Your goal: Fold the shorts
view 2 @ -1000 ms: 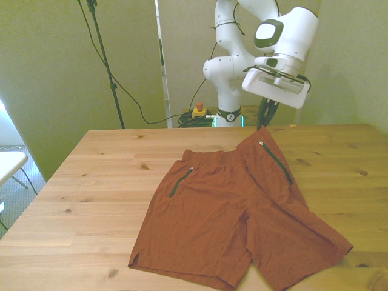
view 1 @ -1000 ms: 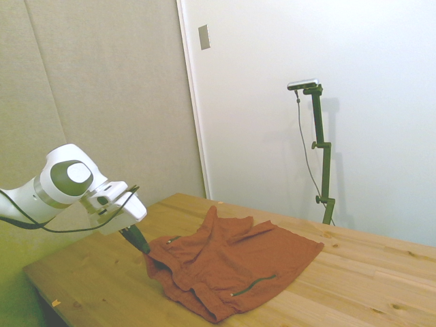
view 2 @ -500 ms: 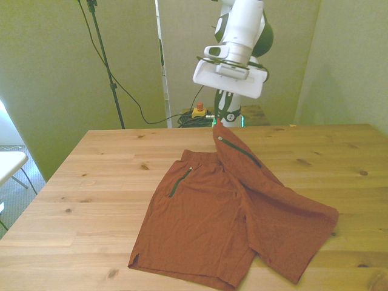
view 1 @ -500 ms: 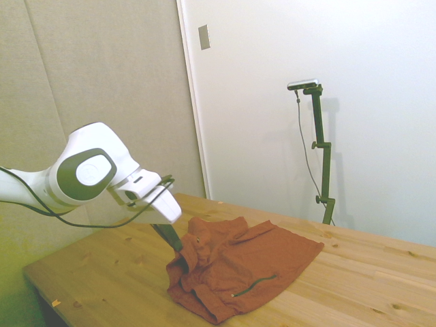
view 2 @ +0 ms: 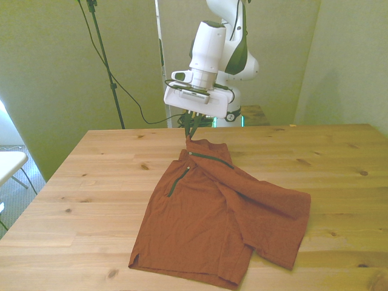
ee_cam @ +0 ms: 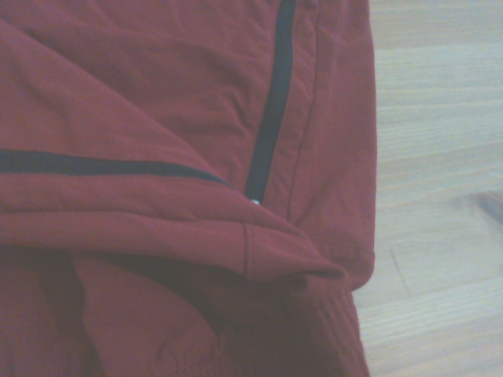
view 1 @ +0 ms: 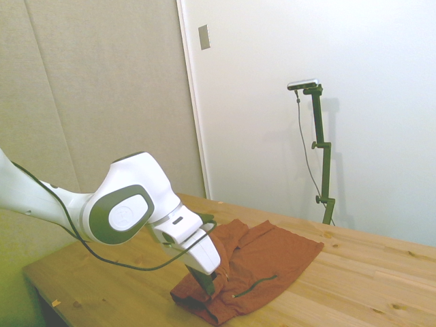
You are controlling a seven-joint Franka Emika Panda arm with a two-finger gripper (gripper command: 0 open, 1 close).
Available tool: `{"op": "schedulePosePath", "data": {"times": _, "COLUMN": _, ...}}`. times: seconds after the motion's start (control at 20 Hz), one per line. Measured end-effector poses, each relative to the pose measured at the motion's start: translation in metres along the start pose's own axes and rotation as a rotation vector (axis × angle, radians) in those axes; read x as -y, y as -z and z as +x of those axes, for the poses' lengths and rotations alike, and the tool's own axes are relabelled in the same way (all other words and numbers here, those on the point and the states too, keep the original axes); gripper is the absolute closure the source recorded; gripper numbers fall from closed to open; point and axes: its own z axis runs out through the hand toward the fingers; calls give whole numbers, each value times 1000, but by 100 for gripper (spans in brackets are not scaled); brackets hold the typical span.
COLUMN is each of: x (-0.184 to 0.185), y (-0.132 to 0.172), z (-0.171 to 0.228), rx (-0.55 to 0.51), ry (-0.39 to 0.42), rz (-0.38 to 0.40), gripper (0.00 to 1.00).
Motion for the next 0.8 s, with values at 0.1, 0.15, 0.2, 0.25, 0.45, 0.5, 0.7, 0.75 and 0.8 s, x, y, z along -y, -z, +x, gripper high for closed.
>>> {"op": "schedulePosePath", "data": {"times": 0.1, "x": -5, "y": -12, "z": -1, "rx": 19, "ry": -6, "rz": -20, "gripper": 0}}
{"op": "schedulePosePath", "data": {"times": 0.15, "x": -7, "y": -18, "z": -1, "rx": 29, "ry": -5, "rz": -29, "gripper": 0}}
{"op": "schedulePosePath", "data": {"times": 0.2, "x": -7, "y": -24, "z": -2, "rx": 38, "ry": -2, "rz": -36, "gripper": 0}}
{"op": "schedulePosePath", "data": {"times": 0.25, "x": -8, "y": -29, "z": -2, "rx": 44, "ry": 1, "rz": -40, "gripper": 0}}
{"op": "schedulePosePath", "data": {"times": 0.45, "x": -9, "y": -38, "z": -2, "rx": 56, "ry": 10, "rz": -50, "gripper": 0}}
{"op": "schedulePosePath", "data": {"times": 0.5, "x": -9, "y": -40, "z": -2, "rx": 58, "ry": 12, "rz": -52, "gripper": 0}}
{"op": "schedulePosePath", "data": {"times": 0.7, "x": -8, "y": -38, "z": 0, "rx": 53, "ry": 16, "rz": -49, "gripper": 0}}
{"op": "schedulePosePath", "data": {"times": 0.75, "x": -7, "y": -38, "z": 0, "rx": 52, "ry": 17, "rz": -48, "gripper": 0}}
{"op": "schedulePosePath", "data": {"times": 0.8, "x": -7, "y": -37, "z": 0, "rx": 50, "ry": 19, "rz": -47, "gripper": 0}}
